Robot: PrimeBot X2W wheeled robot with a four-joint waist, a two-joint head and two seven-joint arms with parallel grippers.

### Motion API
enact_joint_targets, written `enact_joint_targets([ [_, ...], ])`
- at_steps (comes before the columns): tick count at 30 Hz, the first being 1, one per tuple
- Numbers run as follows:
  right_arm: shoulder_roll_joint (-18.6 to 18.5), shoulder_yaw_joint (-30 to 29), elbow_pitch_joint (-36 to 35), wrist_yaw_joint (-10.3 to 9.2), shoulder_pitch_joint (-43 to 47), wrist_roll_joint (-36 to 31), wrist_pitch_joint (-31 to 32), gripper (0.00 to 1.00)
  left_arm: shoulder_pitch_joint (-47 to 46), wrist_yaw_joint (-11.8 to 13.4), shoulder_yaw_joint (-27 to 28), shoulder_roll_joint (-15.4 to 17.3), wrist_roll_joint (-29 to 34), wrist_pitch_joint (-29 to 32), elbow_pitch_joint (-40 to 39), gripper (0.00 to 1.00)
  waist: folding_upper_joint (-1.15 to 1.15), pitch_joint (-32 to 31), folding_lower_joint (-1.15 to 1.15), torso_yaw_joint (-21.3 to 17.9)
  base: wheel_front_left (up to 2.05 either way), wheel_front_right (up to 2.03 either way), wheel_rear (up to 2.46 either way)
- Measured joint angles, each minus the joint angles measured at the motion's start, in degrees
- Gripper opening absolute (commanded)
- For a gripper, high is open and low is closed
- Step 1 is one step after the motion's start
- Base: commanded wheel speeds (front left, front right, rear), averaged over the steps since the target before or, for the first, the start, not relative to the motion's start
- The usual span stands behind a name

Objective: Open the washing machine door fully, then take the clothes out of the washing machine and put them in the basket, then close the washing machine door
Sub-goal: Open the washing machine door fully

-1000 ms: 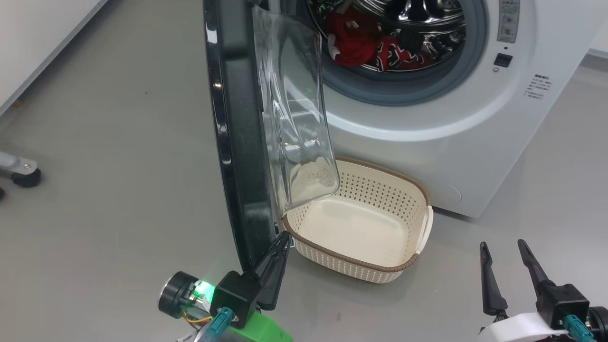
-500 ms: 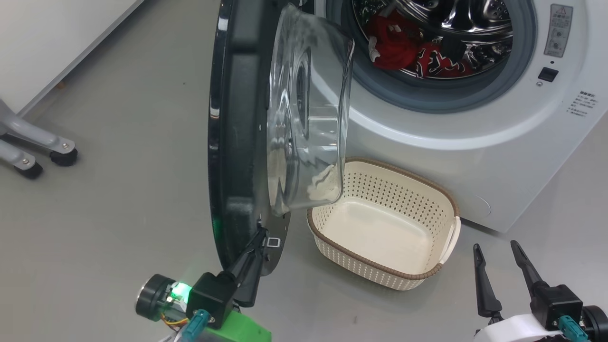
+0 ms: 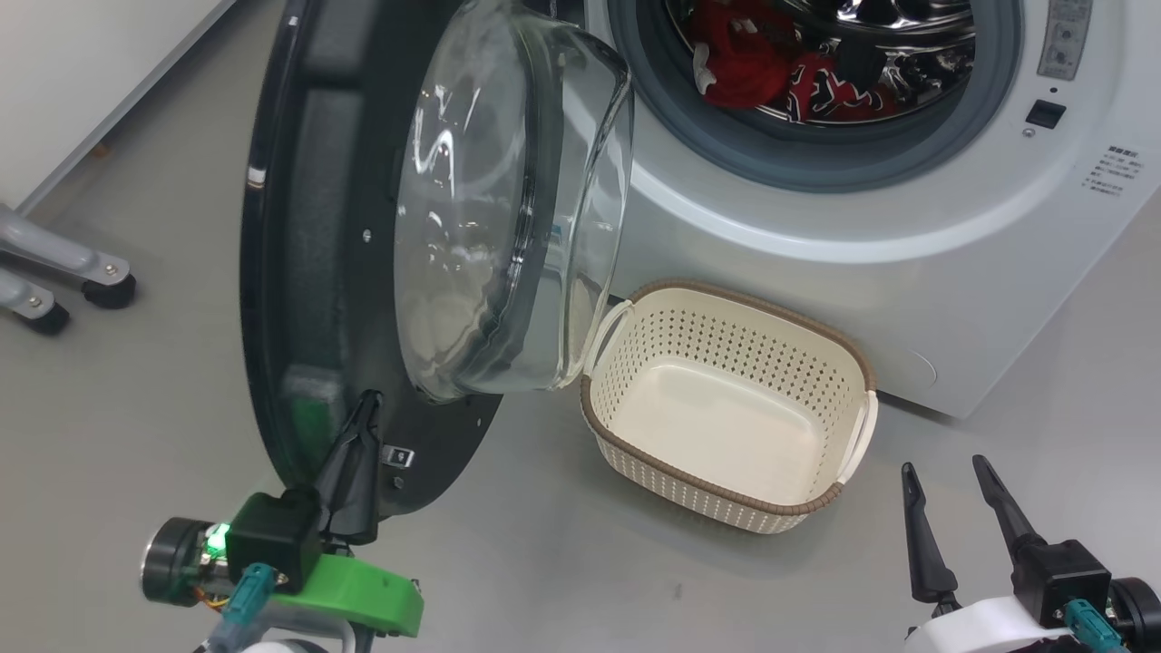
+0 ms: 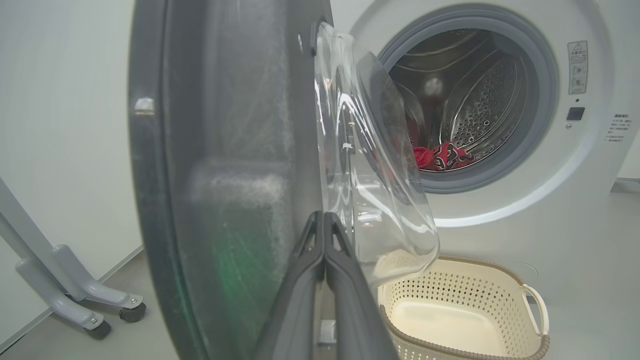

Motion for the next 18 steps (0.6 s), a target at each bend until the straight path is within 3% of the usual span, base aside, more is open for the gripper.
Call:
enact_joint_targets([
  [18,-3.07,-1.31,-1.25,1.00,-2.98,-1.51,0.00,1.00,-3.10,0.09,13.63,-0.21,-3.11,-1.81,5.43,0.00,0.00,5.23,0.00,-2.46,0.00,0.00,0.00],
])
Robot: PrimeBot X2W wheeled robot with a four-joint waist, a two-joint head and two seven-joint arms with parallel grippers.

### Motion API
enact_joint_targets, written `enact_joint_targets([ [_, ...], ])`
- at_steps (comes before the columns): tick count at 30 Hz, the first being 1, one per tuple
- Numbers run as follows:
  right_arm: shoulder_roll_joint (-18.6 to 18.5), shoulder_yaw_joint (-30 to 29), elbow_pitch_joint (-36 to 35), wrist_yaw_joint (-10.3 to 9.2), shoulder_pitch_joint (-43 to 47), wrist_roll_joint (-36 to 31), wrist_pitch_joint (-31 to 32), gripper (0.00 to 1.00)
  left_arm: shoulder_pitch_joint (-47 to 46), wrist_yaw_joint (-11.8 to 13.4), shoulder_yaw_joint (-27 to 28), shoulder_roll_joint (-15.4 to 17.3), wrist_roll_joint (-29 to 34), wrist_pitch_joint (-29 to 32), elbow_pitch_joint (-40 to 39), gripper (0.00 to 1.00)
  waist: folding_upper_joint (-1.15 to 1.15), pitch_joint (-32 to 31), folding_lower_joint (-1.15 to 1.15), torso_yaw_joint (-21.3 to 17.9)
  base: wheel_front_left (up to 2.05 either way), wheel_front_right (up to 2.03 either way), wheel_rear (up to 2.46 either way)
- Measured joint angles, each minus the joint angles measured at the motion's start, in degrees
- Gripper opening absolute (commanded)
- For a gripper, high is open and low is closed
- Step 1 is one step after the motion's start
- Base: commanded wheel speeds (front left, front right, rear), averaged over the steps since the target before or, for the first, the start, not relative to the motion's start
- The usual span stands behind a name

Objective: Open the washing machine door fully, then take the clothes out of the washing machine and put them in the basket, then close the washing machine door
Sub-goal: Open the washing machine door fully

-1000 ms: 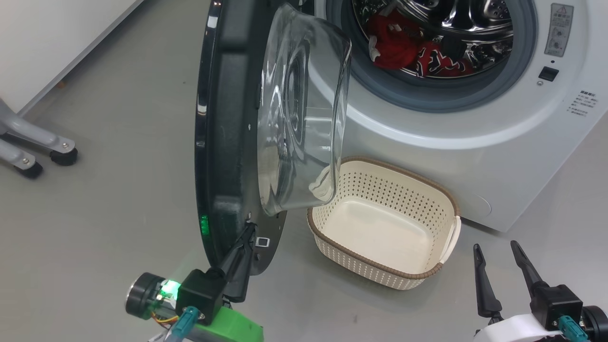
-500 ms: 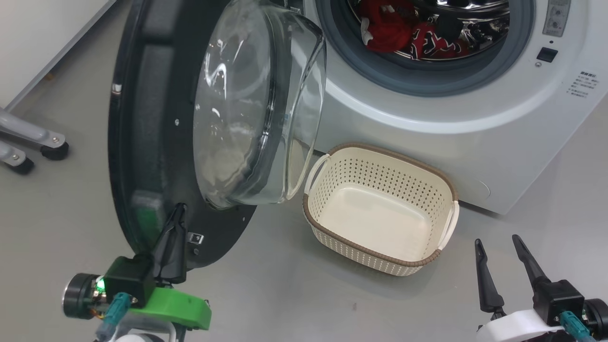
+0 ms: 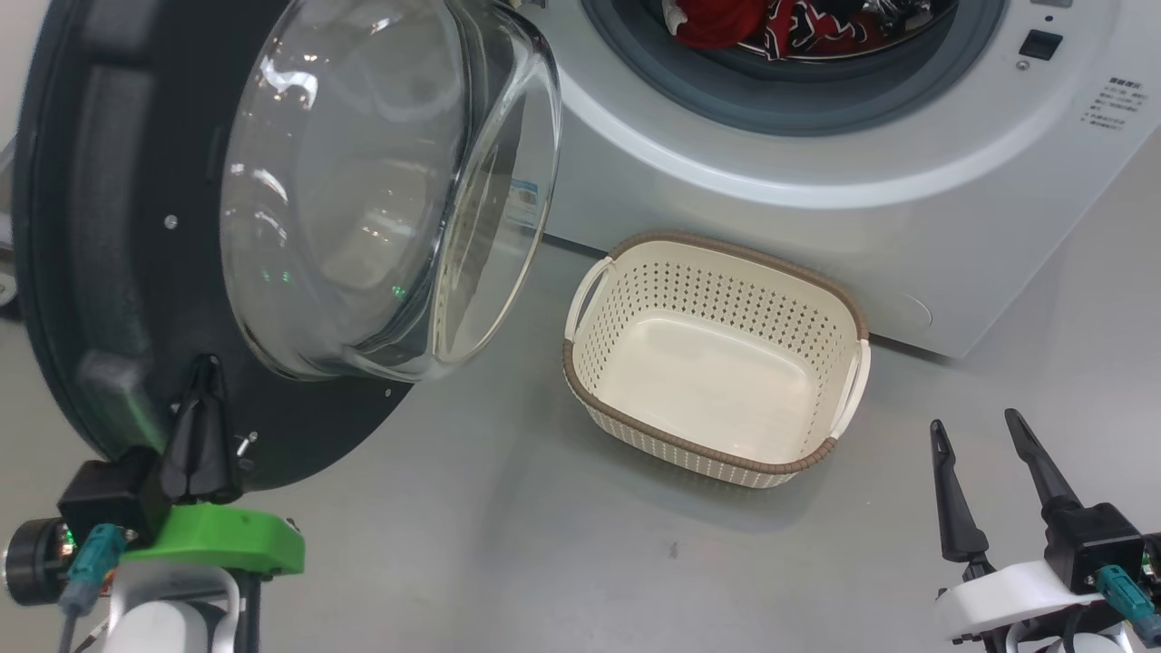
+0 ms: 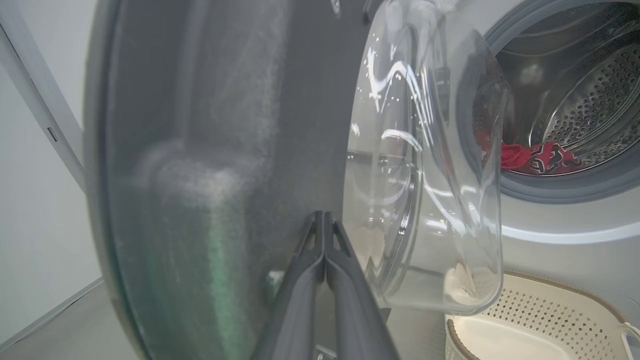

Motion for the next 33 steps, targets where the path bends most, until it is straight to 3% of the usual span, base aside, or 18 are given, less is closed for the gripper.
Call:
enact_joint_targets([
  [9,-1.26,-0.89,-0.03,0.53,-1.63,-0.23,0.00,1.00,-4.16,0.00,5.20,0.51,-1.53,-0.15,4.52,0.00,0.00,1.46,0.00,-0.43,0.00,0.00,0.00],
  [16,-1.24,-0.79,-0.01,0.92,-1.63,-0.38,0.00,1.00,-7.23,0.00,8.57,2.70,-2.44,-0.15,8.47,0.00,0.00,1.65,0.00,-0.40,0.00,0.00,0.00],
  [33,-0.55,-0.35,0.35,1.46,-1.64,-0.38,0.00,1.00,-11.47,0.01,12.09,5.34,-2.68,-2.00,16.57,0.00,0.00,1.54,0.00,-1.32,0.00,0.00,0.00],
])
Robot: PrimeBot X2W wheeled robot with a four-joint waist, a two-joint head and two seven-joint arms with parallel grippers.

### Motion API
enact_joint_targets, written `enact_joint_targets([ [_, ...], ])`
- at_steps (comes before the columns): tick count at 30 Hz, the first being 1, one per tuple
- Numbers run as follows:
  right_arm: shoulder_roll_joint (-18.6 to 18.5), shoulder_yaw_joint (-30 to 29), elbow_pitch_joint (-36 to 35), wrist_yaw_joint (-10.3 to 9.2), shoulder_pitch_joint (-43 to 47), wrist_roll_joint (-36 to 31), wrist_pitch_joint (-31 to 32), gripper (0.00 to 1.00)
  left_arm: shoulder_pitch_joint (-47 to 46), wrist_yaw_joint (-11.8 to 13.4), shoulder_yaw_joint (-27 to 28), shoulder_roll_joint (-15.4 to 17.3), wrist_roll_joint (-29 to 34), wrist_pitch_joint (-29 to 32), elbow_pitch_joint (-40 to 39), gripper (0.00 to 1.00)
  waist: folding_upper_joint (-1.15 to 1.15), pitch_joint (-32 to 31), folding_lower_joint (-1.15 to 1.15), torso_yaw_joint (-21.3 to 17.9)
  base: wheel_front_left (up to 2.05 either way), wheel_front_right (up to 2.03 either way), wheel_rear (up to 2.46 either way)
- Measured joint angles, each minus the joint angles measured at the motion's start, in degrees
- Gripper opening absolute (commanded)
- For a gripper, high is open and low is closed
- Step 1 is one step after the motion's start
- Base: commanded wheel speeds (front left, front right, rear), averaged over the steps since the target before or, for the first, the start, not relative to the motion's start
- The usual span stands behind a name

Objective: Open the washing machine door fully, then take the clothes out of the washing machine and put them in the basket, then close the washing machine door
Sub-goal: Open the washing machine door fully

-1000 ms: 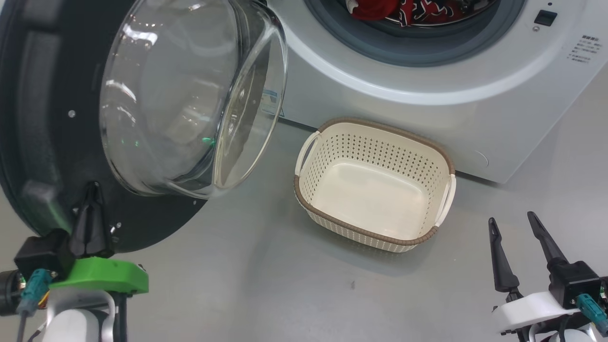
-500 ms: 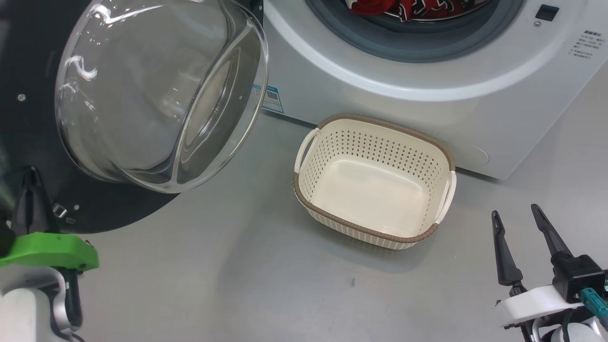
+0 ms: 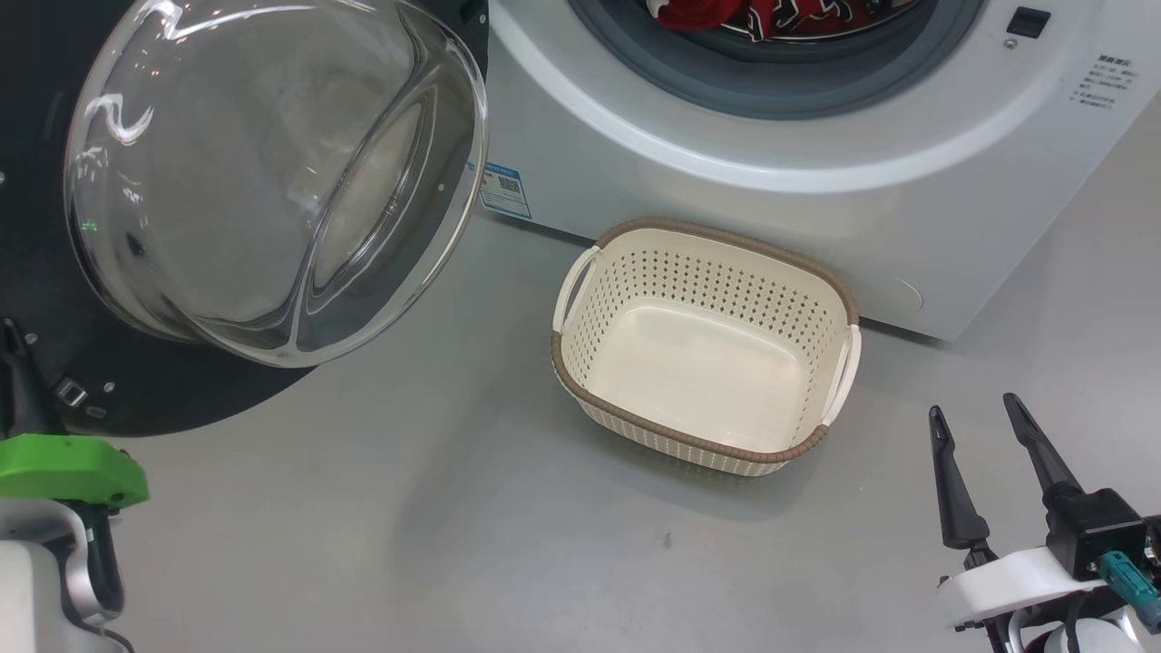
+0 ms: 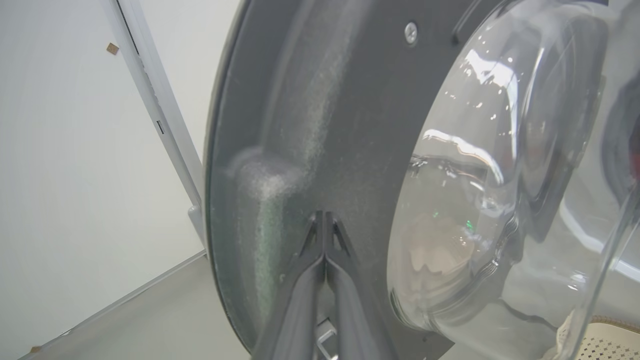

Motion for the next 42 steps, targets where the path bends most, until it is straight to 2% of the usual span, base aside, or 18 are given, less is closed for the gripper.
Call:
enact_joint_targets([
  [12,0.25,-0.36,0.25,0.00,-0.38,0.00,0.00,1.00,1.03,0.44,0.34,-1.91,0.00,-3.32,0.09,0.00,0.00,-0.80,0.00,-0.40,0.00,0.00,0.00],
  [20,1.02,-0.58,0.99,-0.01,-0.64,0.00,0.00,1.00,7.69,0.45,0.43,-4.26,0.36,-4.05,-3.55,0.00,0.00,-2.85,0.00,-1.24,0.00,0.00,0.00],
  [28,1.68,-0.64,1.22,-0.02,-0.63,0.04,0.00,1.00,13.17,0.37,-3.18,-5.93,1.44,-4.48,-7.72,0.00,0.00,-4.44,0.00,-2.88,0.00,0.00,0.00],
  [29,1.69,-0.68,1.27,-0.02,-0.63,0.04,0.00,1.00,13.72,0.27,-3.69,-5.94,1.47,-4.48,-8.23,0.05,0.00,-4.62,0.00,-3.11,0.00,0.00,0.00],
  [31,1.70,-0.77,1.31,-0.02,-0.62,0.04,0.00,1.00,14.78,-0.19,-4.86,-5.94,2.26,-4.49,-9.59,0.23,0.00,-4.93,0.00,-3.59,0.00,0.00,0.00],
  [32,1.71,-0.76,1.35,-0.02,-0.62,0.03,0.00,1.00,15.21,-0.30,-5.48,-5.98,2.80,-4.49,-10.28,0.38,0.00,-5.07,0.00,-3.85,0.00,0.00,0.00],
  [33,1.74,-0.76,1.38,-0.03,-0.62,0.04,0.00,1.00,15.57,-0.78,-6.10,-6.01,3.10,-4.50,-10.89,0.60,0.00,-5.20,0.00,-4.13,0.00,0.00,0.00],
  [34,1.80,-0.76,1.38,-0.04,-0.62,0.04,0.00,1.00,15.96,-1.14,-6.76,-6.03,3.35,-4.50,-11.36,0.89,0.00,-5.33,0.00,-4.42,0.00,0.00,0.00],
  [35,1.91,-0.74,1.38,-0.05,-0.62,0.04,0.00,1.00,16.37,-1.49,-7.35,-6.09,3.37,-4.52,-11.84,1.00,0.00,-5.45,0.00,-4.75,0.00,0.00,0.00],
  [42,2.80,-0.33,1.43,-0.09,-0.62,0.03,0.00,1.00,18.97,-2.26,-10.85,-6.62,3.69,-4.53,-13.38,1.00,0.00,-6.34,0.00,-7.60,0.00,0.00,0.00],
])
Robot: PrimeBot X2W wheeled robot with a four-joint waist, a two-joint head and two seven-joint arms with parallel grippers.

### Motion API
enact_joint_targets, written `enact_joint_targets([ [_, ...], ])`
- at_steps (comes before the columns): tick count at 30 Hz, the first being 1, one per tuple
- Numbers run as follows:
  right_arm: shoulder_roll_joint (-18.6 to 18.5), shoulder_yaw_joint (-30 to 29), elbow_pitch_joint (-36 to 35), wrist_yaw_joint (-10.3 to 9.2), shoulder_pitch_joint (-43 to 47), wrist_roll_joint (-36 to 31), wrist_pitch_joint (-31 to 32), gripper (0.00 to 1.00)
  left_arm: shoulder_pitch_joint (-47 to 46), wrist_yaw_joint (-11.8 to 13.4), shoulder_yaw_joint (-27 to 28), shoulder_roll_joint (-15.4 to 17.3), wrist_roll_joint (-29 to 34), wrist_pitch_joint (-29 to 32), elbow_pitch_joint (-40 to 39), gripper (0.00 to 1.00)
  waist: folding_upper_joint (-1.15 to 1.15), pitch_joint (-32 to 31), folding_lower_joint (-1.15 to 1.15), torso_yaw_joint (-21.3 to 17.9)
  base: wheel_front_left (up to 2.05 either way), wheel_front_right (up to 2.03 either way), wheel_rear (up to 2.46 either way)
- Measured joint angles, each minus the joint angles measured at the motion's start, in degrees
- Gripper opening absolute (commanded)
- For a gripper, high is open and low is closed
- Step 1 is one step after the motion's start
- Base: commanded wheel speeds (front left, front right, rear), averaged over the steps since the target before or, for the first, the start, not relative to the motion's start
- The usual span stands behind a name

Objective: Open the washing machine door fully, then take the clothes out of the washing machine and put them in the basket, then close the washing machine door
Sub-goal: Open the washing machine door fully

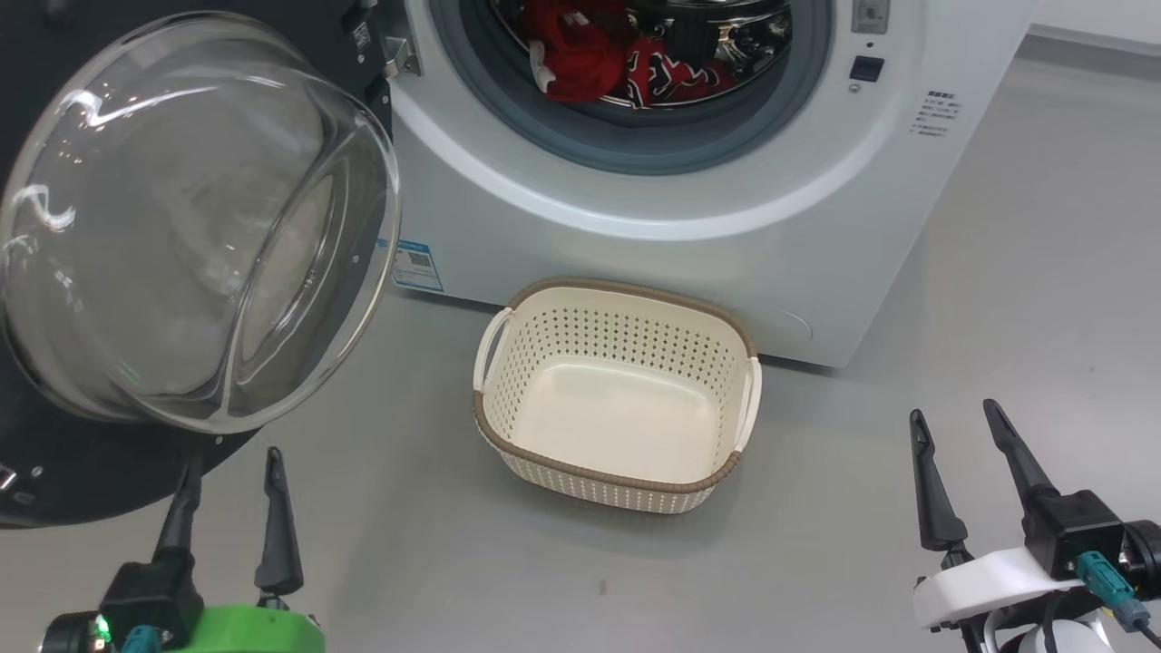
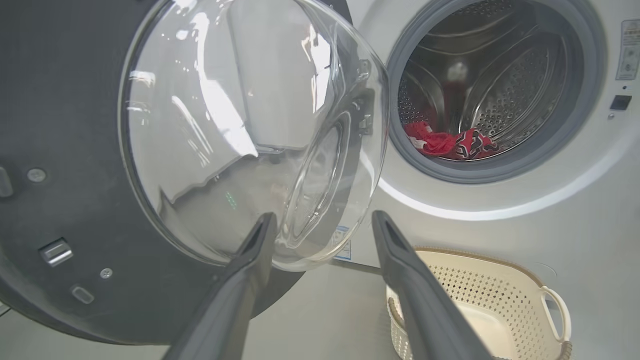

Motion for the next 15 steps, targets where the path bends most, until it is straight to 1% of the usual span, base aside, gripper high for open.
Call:
enact_joint_targets([
  [6,0.58,1.10,0.25,0.00,0.08,0.00,0.00,1.00,1.38,-0.89,-3.00,-0.04,0.81,0.49,-0.15,1.00,0.00,-1.19,0.00,-2.95,0.00,0.00,0.00],
  [15,1.24,3.50,0.16,0.16,0.48,-0.49,0.00,1.00,2.06,-1.19,-5.55,-0.09,1.44,2.11,-0.25,1.00,0.00,-3.11,0.00,-7.65,0.00,0.00,0.00],
])
